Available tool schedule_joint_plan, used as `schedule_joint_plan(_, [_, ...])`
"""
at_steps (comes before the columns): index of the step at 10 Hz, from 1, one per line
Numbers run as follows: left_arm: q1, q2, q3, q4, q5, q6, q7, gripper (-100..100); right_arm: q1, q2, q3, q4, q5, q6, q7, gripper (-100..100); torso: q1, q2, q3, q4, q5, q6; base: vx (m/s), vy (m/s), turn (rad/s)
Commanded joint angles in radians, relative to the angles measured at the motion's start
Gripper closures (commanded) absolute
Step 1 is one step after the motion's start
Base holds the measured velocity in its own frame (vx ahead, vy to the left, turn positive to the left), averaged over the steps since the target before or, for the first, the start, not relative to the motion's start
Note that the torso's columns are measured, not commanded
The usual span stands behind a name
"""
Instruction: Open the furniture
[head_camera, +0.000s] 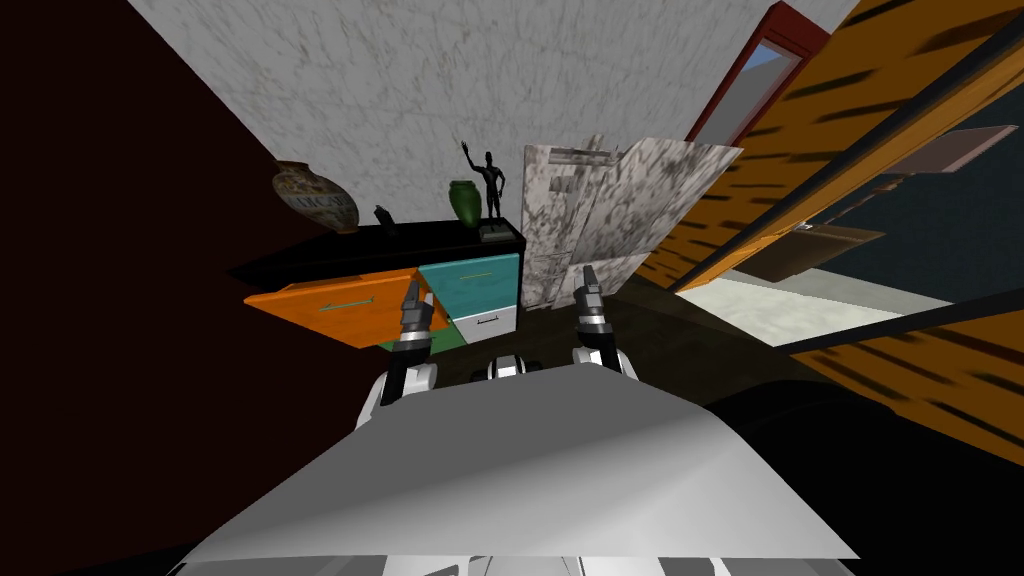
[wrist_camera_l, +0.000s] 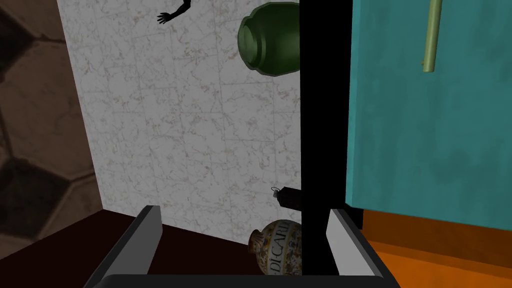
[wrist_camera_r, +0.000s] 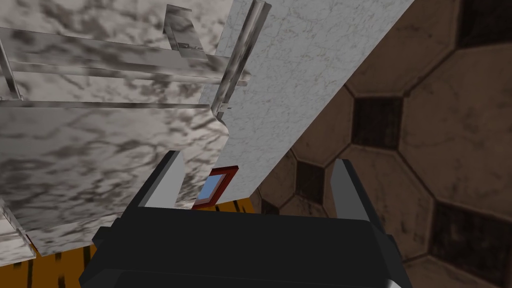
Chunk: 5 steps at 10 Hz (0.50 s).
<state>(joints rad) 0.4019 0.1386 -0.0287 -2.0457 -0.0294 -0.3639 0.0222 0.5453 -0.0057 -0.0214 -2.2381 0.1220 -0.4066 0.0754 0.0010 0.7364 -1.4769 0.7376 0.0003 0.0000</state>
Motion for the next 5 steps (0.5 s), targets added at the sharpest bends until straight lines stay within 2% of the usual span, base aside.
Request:
schedule_joint_plan(1, [-0.022,0.014,0.012,0.061,-0.001,0.004,-0.006,-100,0.000,0.000,0.000,0.000,0.000,0.000,0.000,0,0.000,0.001,0.001,0.000,0.000,0.000,0.092,-0.063,0.005])
schedule_joint_plan(3, [-0.035,0.017,0.018,0.110,-0.003,0.003,-0.012,-100,0.000,0.000,0.000,0.000,0.000,0.000,0.000,0,-0.001,0.003,0.002,0.001,0.000,0.000,0.080,-0.064,0.004])
schedule_joint_plan(5, [-0.056,0.011,0.026,0.185,-0.007,0.001,-0.023,-100,0.000,0.000,0.000,0.000,0.000,0.000,0.000,0,-0.003,0.000,0.000,0.000,-0.001,0.000,0.138,-0.110,0.007])
